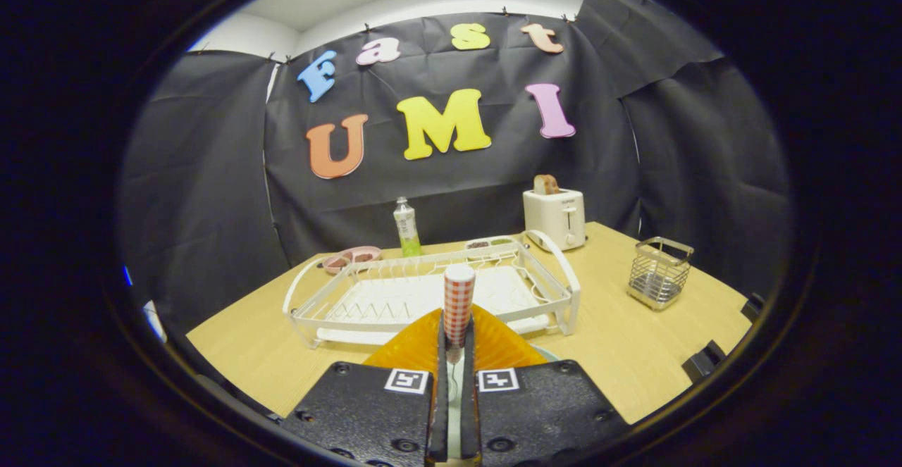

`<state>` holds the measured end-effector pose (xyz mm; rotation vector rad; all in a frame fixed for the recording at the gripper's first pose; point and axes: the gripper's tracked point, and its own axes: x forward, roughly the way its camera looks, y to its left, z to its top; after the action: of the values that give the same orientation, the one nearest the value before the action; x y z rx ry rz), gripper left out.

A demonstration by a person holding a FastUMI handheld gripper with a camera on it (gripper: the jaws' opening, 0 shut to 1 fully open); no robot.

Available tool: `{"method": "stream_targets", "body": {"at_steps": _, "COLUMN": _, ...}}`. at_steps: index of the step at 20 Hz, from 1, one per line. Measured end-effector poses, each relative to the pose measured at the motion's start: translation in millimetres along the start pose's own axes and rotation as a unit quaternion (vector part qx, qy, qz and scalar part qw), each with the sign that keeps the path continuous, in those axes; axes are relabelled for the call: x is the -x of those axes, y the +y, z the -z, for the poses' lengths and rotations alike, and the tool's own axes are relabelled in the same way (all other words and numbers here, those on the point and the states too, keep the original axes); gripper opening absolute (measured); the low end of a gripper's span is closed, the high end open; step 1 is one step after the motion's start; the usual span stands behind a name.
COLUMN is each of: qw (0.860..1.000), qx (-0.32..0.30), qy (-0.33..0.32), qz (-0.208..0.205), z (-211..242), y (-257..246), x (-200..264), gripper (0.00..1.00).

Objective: Take the plate from the dish rack, then take the spoon from the basket and place it into the plate.

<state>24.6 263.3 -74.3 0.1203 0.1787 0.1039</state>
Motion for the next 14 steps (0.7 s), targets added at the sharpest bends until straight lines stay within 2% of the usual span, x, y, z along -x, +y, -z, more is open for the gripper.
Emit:
{"method": "stream_targets", "body": {"at_steps": 4, "qw": 1.000, "qx": 0.000, "qy": 0.004, "qz": -0.006, "z": 5.6, "y": -2.0, "x": -5.7, "gripper": 0.17}}
{"method": "stream_targets", "body": {"at_steps": 6, "qw": 1.000, "qx": 0.008, "qy": 0.000, "qz": -0.002, "z": 1.1, "y": -7.7, "x": -6.1, "gripper": 0.23}}
{"method": "stream_targets", "body": {"at_steps": 14, "qw": 0.994, "qx": 0.060, "qy": -0.083, "qz": 0.032, "z": -45.1, "y": -32.9, "x": 16.6, "gripper": 0.78}}
